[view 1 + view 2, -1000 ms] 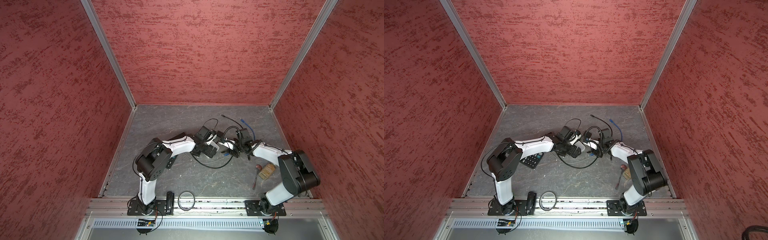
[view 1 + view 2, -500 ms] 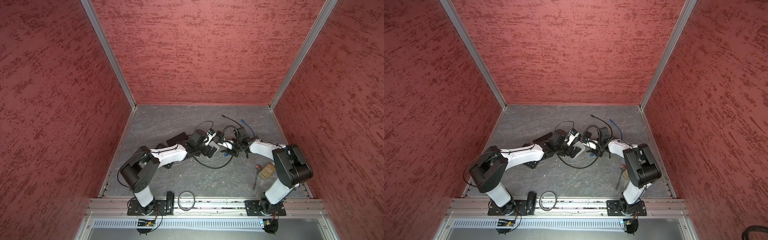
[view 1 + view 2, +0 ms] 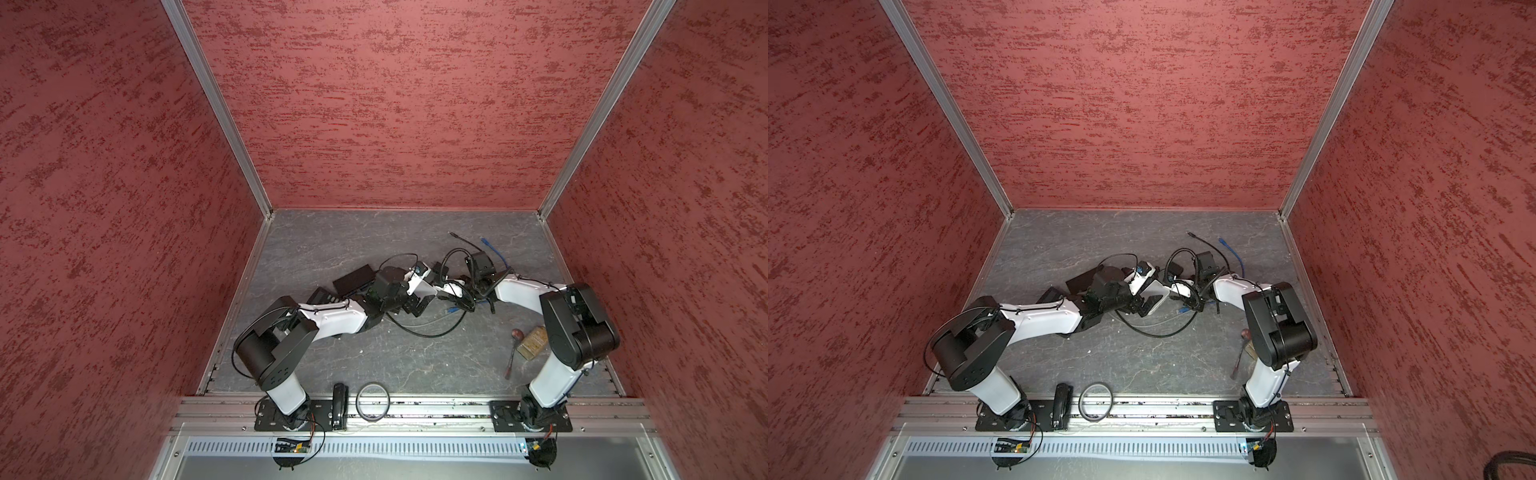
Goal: Insert the plug into the switch port
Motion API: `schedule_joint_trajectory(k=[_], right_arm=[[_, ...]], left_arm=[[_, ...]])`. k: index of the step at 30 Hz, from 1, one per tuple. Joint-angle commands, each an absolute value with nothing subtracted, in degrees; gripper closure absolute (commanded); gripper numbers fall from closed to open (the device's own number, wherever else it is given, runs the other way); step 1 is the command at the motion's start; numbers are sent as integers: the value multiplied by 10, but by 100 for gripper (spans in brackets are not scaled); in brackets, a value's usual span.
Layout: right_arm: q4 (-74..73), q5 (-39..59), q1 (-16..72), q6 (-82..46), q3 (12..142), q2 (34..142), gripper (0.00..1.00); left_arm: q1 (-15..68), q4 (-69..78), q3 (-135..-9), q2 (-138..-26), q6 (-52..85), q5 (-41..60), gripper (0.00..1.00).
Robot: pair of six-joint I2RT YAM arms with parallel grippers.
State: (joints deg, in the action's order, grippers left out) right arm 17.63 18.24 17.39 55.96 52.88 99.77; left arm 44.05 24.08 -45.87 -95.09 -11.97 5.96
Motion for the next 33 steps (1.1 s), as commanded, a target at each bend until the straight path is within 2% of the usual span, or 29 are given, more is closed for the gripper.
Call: schedule_joint_trajectory(k=[1, 11, 19, 23, 26, 30, 33], right_arm=[[205, 187, 169, 574, 533, 993, 90], [207, 201, 159, 579, 531, 923, 92], [217, 242, 153, 587, 536, 898, 93], [230, 269, 152, 591, 538, 889, 93], [245, 289, 150, 593, 540, 882, 93], [271, 309, 151, 597, 552, 880, 94], [282, 311, 150, 598, 558, 885, 94]], left_arm=[[446, 315, -439, -943, -173, 69, 0], [451, 376, -427, -969, -296, 51, 0], [450, 368, -438, -992, -436, 61, 3], [450, 322, -442, -988, -505, 95, 9], [452, 347, -433, -989, -528, 95, 12], [462, 379, -432, -1006, -574, 77, 27], [472, 416, -434, -1030, -610, 57, 29]])
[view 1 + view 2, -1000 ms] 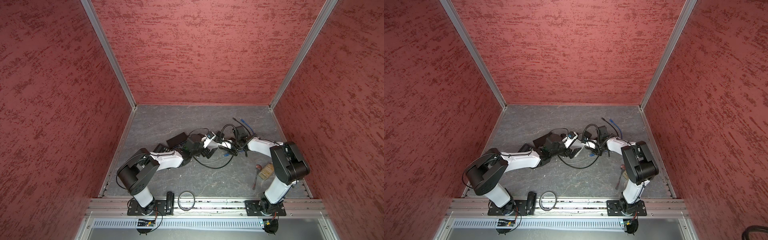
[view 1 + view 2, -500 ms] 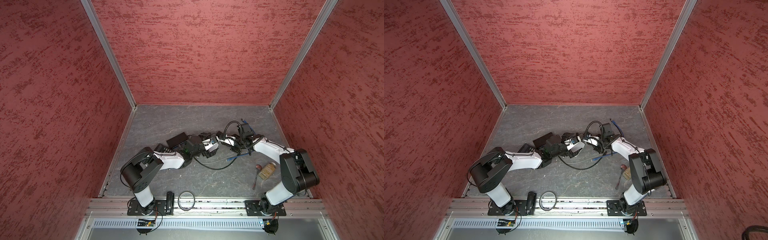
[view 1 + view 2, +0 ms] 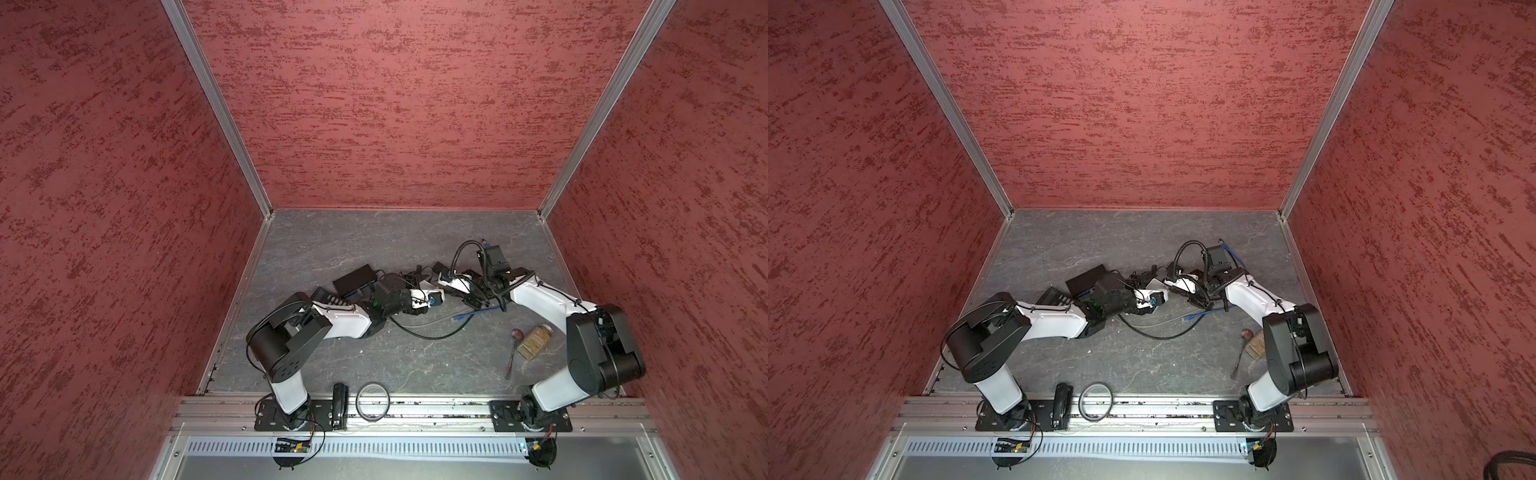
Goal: Insert the plug into the switch port
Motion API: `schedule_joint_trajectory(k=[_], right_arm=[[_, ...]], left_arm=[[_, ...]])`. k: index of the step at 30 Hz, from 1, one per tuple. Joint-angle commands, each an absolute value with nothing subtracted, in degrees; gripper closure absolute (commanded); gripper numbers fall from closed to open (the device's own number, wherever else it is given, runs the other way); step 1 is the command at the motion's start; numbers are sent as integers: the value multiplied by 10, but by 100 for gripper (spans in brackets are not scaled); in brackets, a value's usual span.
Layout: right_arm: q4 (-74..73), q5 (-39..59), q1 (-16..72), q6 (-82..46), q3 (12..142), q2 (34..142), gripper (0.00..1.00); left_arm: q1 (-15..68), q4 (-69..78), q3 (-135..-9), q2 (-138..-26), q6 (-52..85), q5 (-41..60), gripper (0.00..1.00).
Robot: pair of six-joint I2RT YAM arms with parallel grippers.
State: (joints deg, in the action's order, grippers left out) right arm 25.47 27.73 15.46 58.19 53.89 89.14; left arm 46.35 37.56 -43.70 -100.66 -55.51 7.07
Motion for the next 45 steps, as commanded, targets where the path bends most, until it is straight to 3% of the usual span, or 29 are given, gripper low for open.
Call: schedule_joint_trajectory(k=[1, 19, 25, 37, 40, 45], right_arm=[[284, 311, 150, 600, 559, 885, 94], [309, 341, 144, 607, 569, 882, 95], [325, 355, 142, 612, 578, 886, 97], [334, 363, 140, 614, 583, 893, 97], [334, 363, 140, 613, 583, 894, 97], [332, 362, 140, 612, 585, 898, 97]], left_arm=[[475, 426, -435, -1039, -625, 53, 31], [466, 451, -464, -1076, -675, 59, 39], [462, 418, -477, -1076, -692, 64, 53], [462, 382, -500, -1084, -730, 74, 59], [463, 372, -502, -1081, -733, 74, 73], [465, 351, -506, -1078, -730, 82, 76]])
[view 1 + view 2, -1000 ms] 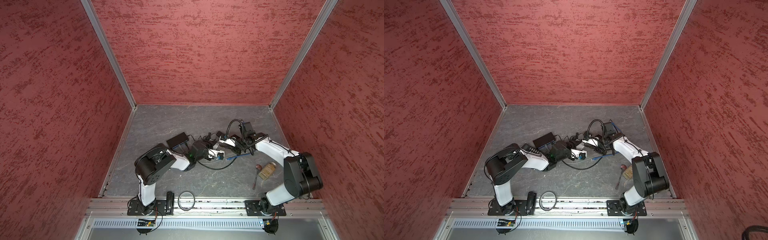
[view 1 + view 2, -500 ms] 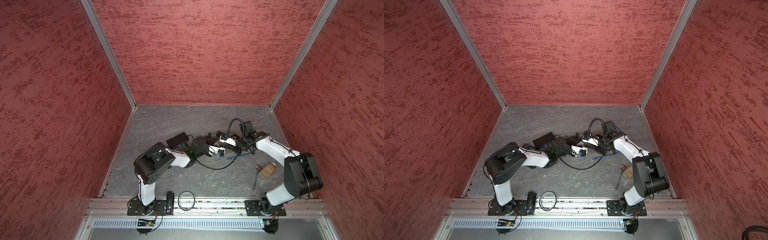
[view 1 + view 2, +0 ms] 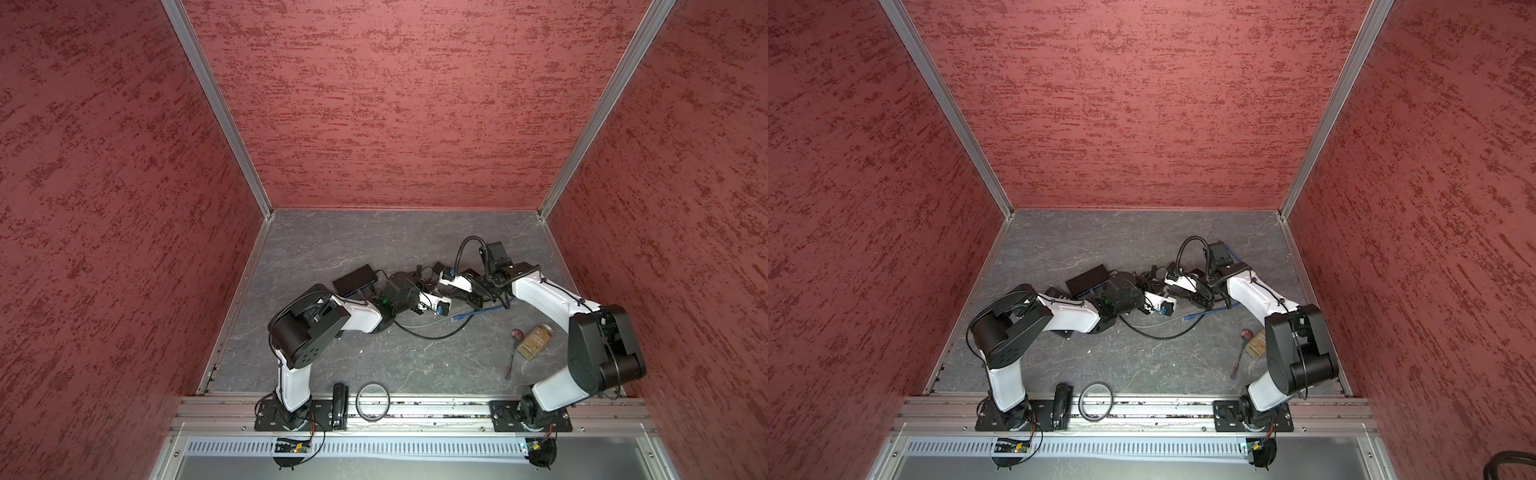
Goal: Insert the plug into the switch port
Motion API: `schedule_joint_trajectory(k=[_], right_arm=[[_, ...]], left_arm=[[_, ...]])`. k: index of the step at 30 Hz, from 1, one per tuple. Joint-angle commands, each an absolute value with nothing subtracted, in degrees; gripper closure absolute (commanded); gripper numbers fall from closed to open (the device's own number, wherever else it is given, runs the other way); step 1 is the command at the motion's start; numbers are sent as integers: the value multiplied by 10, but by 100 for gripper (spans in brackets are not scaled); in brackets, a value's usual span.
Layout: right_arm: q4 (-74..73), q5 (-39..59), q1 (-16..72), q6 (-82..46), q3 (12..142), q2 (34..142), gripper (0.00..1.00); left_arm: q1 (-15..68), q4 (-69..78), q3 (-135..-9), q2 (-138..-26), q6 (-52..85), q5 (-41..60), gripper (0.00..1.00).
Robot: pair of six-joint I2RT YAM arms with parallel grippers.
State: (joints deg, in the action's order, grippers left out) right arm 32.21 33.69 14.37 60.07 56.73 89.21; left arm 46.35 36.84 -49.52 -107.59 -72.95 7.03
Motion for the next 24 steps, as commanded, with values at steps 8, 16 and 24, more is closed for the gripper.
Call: schedule_joint_trajectory(k=[8, 16, 24], right_arm=[[314, 363, 139, 606, 576, 895, 95], [307, 367, 139, 602, 574, 896, 93], [318, 374, 140, 605, 579, 901, 94]], left_arm=[[466, 296, -515, -1064, -689, 107, 87], [466, 279, -511, -1047, -650, 127, 89], [469, 345, -493, -1051, -641, 112, 76]])
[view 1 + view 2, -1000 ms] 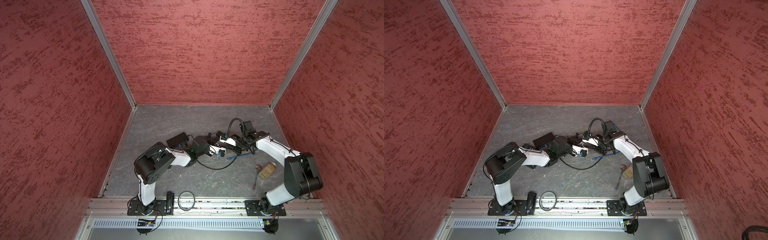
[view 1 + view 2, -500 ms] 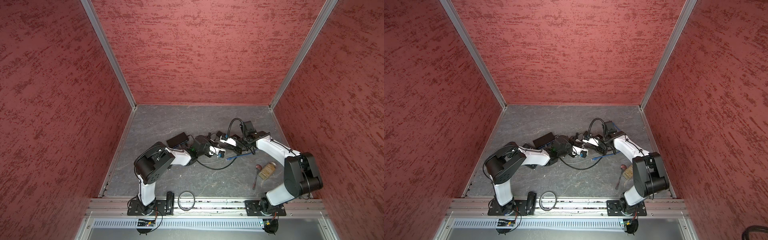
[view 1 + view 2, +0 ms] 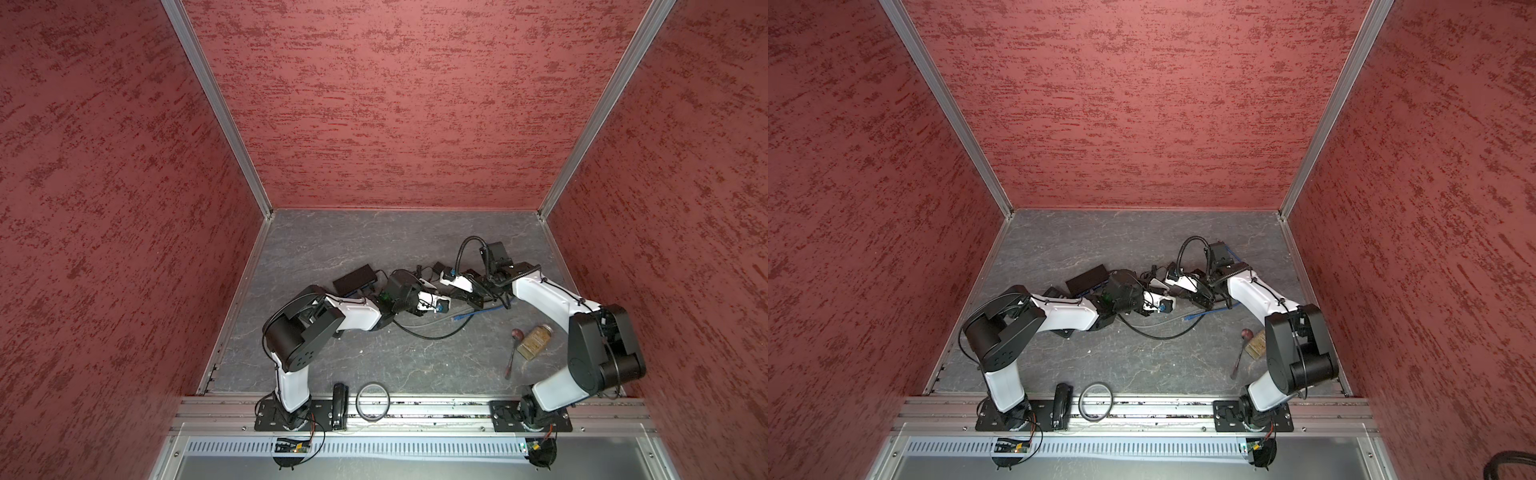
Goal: Insert the plug into the switch port
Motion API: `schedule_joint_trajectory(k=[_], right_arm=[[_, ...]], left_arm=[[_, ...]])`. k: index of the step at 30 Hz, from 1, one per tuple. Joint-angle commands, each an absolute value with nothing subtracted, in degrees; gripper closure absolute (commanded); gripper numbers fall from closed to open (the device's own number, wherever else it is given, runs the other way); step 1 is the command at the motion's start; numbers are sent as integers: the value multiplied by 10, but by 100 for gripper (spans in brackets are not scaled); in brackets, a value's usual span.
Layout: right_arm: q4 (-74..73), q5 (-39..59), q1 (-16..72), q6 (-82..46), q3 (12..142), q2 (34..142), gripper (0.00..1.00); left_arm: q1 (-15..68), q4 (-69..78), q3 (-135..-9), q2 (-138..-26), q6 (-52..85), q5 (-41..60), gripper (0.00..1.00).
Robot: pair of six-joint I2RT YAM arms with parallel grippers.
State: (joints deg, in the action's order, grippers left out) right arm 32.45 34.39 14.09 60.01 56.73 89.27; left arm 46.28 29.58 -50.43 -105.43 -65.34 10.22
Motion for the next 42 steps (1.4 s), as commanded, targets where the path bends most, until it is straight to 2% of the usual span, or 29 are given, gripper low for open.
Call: schedule_joint_trajectory(k=[1, 7, 13, 17, 19, 26, 29, 32, 34, 37, 42], right_arm=[[319, 374, 139, 605, 580, 902, 94], [332, 376, 140, 609, 585, 905, 95], [335, 380, 140, 610, 586, 903, 95], [338, 382, 139, 612, 587, 904, 95], [339, 384, 139, 612, 589, 906, 95], [348, 384, 139, 613, 595, 910, 95], [343, 383, 139, 610, 593, 908, 94], [310, 377, 140, 597, 581, 901, 88], [286, 377, 140, 590, 568, 893, 81], [251, 382, 139, 582, 549, 882, 77], [153, 369, 140, 553, 499, 856, 61]], left_arm=[[469, 366, -487, -1055, -645, 106, 69], [468, 400, -483, -1060, -651, 90, 61], [467, 386, -483, -1055, -672, 94, 62], [469, 373, -482, -1058, -692, 91, 67], [471, 367, -482, -1057, -700, 91, 74], [472, 324, -493, -1052, -701, 103, 85], [472, 316, -495, -1050, -697, 106, 86], [470, 310, -494, -1045, -672, 113, 87], [469, 307, -494, -1039, -647, 123, 88], [466, 299, -495, -1034, -611, 136, 88], [458, 284, -496, -1027, -558, 153, 88]])
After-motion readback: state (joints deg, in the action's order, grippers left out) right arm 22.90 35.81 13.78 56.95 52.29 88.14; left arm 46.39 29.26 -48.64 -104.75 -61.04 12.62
